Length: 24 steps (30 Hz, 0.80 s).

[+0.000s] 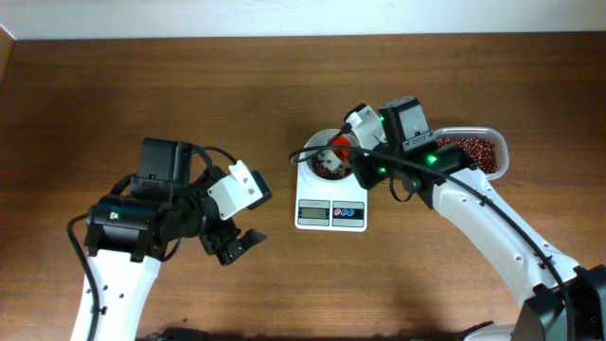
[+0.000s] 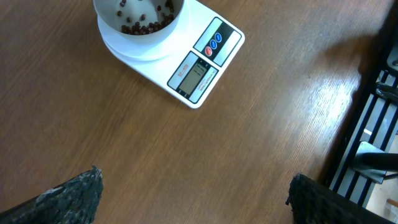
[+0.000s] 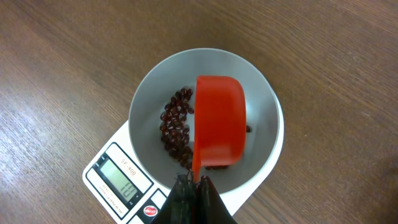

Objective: Scoop and weigh 50g on scale
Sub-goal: 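Tilt the scoop with the right gripper to pour beans into bowl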

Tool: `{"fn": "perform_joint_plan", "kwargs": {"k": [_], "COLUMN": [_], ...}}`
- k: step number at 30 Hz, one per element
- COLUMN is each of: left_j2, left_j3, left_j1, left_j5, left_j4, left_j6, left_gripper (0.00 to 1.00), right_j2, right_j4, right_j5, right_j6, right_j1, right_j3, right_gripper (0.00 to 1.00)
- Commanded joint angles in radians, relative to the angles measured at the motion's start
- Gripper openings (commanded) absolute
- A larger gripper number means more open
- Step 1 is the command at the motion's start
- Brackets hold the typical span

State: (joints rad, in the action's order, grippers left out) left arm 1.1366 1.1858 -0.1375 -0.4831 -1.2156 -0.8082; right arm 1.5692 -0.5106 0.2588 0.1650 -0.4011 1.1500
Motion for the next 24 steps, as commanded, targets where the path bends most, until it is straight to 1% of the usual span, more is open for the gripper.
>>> {"fn": "perform_joint_plan", "kwargs": {"k": [1,3,4,7,10,13,18,21,23,24], "left_j2": [-0.008,-0.008,-0.008,-0.008,-0.008,-0.008,-0.008,-0.008,-0.008,-0.008], "left_j3": [0.021,0.021,0.021,0.021,0.021,0.021,0.021,0.021,0.021,0.021], "left_j1": [0.005,0.005,0.005,0.005,0.005,0.005,0.005,0.005,0.005,0.005], "left_j5": [-0.018,-0.018,-0.018,-0.018,-0.018,-0.018,-0.018,-0.018,-0.018,-0.018], "left_j4": [-0.002,-0.002,-0.002,-0.002,-0.002,-0.002,-0.002,-0.002,-0.002,-0.002], "left_j6": [-0.017,-0.017,-0.017,-0.017,-0.017,-0.017,-0.017,-0.017,-0.017,-0.017], "left_gripper": [0.99,0.99,0.99,0.99,0.99,0.99,0.99,0.99,0.99,0.99], "right_j2": [-0.028,-0.031,-0.031,-0.030,-0.042,-0.041,-0.044,-0.045,-0.045,-0.045], "right_j4": [0.001,-0.006,-0.001,0.010,-0.016,0.012,0.017,0.012,0.012,0.011], "right_j5": [0.014,0.066,0.054,-0.077,-0.023,-0.082,-0.042,-0.140,-0.069,-0.076], "right_j6": [0.001,-0.008,-0.007,0.003,-0.008,-0.007,-0.002,0.014,0.016,0.025], "right_j1": [-0.006,-0.009,-0.011,-0.012,-0.018,-0.025,-0.025,-0.025,-0.031,-0.037], "right_j3": [0.013,0.013,0.013,0.013,0.014,0.014,0.014,0.014,0.014,0.014], "right_gripper": [0.04,0.04,0.04,0.04,0.04,0.04,0.04,0.04,0.04,0.04]}}
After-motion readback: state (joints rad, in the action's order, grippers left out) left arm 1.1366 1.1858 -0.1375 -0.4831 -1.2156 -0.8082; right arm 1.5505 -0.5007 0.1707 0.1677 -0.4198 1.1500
